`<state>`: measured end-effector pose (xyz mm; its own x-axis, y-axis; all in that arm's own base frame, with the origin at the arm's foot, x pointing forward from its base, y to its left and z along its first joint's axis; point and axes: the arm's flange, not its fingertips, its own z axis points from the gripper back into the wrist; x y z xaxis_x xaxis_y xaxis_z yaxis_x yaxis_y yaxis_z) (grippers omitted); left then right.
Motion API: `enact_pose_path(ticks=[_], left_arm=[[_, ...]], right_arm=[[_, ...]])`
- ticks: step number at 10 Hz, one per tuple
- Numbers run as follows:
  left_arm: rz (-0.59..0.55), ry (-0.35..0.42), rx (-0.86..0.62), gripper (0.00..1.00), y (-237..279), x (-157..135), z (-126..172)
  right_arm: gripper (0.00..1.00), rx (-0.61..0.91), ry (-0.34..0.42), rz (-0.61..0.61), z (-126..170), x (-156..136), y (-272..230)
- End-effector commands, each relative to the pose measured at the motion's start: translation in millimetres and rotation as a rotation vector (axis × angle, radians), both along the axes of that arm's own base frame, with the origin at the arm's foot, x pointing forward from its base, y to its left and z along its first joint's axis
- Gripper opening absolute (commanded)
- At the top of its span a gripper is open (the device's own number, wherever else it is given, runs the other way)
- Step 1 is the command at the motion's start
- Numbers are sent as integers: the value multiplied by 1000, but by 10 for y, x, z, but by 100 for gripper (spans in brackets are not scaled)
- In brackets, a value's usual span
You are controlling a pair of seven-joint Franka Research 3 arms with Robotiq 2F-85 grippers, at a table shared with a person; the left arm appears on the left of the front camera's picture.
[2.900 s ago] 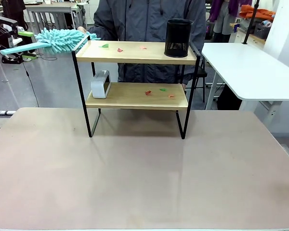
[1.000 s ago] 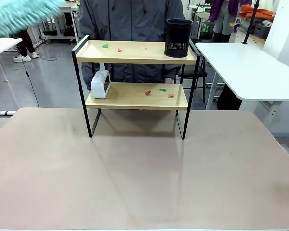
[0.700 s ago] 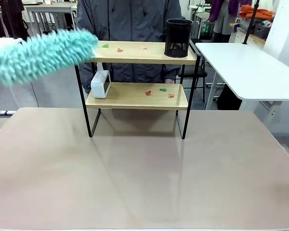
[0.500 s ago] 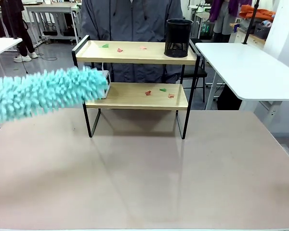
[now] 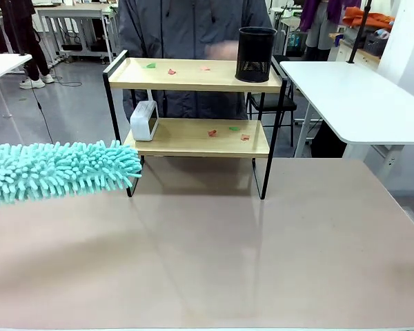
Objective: Clean the shelf.
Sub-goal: Pick up the Duster from the human.
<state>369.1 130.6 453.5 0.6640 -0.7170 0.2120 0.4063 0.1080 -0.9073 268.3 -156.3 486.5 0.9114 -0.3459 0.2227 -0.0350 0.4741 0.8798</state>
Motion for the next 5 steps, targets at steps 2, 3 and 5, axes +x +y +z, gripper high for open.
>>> enact_pose_path(ticks=[2,3,5], left_arm=[[-29,4,-32,0,-80,-110,-21],[-29,4,-32,0,-80,-110,-21],[-29,4,-32,0,-80,-110,-21]], right_arm=[[100,15,-36,5,2,24,10],[100,15,-36,5,2,24,10],[100,15,-36,5,2,24,10]])
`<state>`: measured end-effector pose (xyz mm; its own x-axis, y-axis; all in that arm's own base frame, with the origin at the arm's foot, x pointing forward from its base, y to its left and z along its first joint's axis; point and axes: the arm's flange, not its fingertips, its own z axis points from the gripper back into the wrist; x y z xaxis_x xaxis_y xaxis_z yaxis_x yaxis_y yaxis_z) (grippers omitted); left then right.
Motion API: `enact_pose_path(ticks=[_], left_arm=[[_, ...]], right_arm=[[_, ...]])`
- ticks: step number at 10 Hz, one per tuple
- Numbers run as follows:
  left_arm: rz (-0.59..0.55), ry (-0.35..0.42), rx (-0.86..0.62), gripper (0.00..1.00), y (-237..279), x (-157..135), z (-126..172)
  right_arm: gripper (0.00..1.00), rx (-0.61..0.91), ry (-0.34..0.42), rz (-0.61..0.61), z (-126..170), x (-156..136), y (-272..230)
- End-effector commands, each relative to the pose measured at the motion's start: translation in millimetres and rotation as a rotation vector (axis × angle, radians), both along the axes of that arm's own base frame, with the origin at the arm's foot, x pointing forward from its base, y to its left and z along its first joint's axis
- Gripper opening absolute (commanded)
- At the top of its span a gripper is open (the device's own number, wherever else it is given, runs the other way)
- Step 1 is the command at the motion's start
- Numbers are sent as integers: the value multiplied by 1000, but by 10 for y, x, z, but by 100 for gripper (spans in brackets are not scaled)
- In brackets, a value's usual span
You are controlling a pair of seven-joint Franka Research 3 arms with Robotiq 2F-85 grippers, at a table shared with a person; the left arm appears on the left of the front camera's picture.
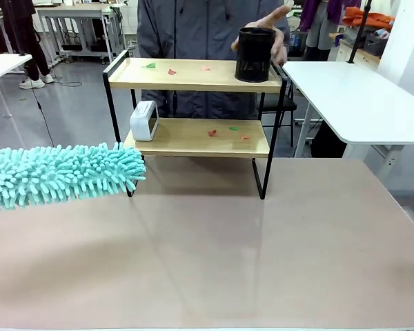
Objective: Clean the shelf.
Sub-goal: Clean the specific tier of the Shelf with the Duster once objects are removed.
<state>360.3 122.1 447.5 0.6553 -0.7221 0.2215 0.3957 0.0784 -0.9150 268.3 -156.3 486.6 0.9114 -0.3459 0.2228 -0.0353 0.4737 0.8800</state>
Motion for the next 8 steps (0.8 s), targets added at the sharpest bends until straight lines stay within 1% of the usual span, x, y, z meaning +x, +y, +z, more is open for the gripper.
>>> enact_pose_path(ticks=[1,8], left_arm=[[-13,-9,-7,0,5,-22,39],[-13,-9,-7,0,5,-22,39]], right_arm=[[100,15,-36,5,2,24,10],[100,15,-36,5,2,24,10]])
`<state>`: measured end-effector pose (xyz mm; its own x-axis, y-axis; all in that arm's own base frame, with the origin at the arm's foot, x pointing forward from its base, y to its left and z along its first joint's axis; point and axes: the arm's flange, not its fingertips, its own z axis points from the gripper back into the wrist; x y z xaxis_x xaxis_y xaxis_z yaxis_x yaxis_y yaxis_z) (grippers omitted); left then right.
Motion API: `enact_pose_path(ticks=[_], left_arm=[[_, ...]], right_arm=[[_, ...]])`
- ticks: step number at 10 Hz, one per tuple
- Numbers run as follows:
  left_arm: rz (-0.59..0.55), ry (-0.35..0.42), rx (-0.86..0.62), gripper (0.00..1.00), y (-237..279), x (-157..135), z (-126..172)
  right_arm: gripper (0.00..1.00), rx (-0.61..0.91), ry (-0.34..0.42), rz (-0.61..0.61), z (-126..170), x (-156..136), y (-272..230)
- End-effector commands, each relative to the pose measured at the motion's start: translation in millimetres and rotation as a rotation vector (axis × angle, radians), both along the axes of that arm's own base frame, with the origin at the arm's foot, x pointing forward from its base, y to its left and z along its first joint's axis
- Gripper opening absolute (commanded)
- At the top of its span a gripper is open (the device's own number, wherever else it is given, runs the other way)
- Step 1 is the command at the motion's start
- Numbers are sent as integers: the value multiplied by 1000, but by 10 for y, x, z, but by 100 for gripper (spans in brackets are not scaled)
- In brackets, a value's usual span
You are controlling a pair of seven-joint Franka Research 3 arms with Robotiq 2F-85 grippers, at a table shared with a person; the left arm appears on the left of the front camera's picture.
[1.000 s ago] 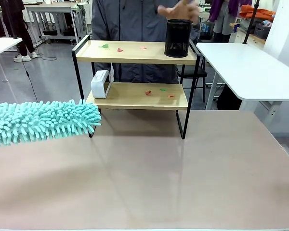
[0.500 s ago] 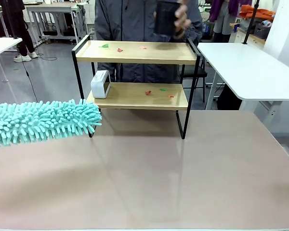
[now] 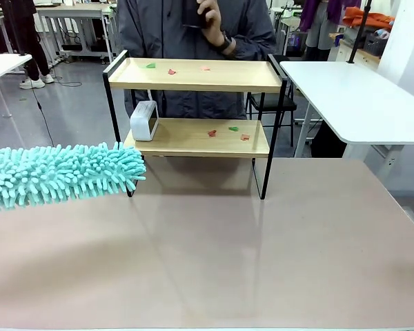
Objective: Clean the shelf.
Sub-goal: Clean the specific tier of the Shelf with the Duster once objects are removed.
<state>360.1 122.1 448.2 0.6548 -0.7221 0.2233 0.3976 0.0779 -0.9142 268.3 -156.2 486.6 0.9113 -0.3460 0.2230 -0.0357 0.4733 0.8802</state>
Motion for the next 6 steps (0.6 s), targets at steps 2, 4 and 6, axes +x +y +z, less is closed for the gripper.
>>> enact_pose_path(ticks=[2,4,6], left_arm=[[0,0,0,12,0,0,0],[39,-124,-59,12,-126,-111,537],[188,-247,-79,12,-319,-148,1206]], right_arm=[[100,14,-36,5,1,24,10],[100,14,-36,5,1,24,10],[100,14,-36,5,1,24,10]])
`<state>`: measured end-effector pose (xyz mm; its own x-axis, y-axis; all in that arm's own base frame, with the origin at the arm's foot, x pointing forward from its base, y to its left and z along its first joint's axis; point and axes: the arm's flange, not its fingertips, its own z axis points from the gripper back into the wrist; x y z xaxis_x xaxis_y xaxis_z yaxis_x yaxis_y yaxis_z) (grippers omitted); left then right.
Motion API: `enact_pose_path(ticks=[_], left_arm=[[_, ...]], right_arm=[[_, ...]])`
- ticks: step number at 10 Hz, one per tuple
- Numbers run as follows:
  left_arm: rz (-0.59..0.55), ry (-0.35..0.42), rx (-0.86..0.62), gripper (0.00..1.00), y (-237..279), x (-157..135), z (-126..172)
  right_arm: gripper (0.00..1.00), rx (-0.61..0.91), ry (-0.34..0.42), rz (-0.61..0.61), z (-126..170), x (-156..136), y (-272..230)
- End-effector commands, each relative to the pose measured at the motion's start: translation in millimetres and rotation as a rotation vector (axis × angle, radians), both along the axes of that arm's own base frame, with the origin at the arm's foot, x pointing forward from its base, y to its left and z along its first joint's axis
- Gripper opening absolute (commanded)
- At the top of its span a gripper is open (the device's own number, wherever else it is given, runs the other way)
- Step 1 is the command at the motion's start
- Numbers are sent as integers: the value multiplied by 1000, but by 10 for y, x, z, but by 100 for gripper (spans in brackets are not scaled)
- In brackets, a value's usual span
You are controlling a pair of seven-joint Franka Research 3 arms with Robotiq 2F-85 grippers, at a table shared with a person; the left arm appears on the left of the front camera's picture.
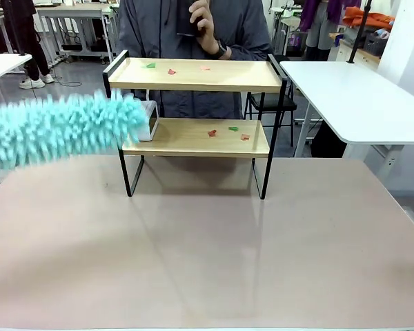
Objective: Clean the shelf.
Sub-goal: Clean the specific tier of the Shelf with the Duster once objects are removed.
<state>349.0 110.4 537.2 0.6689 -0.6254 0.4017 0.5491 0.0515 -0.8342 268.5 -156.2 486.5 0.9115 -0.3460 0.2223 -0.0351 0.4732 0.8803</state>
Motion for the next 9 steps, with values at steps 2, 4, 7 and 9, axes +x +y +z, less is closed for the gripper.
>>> enact_pose_path(ticks=[2,4,7,9], left_arm=[[316,-74,62,12,-495,70,764],[446,-98,174,12,-827,154,956],[444,-126,163,12,-807,271,1082],[444,-126,163,12,-807,271,1082]], right_arm=[[100,14,-36,5,2,22,9],[100,14,-36,5,2,22,9],[100,14,-36,5,2,22,9],[100,14,-36,5,2,22,9]])
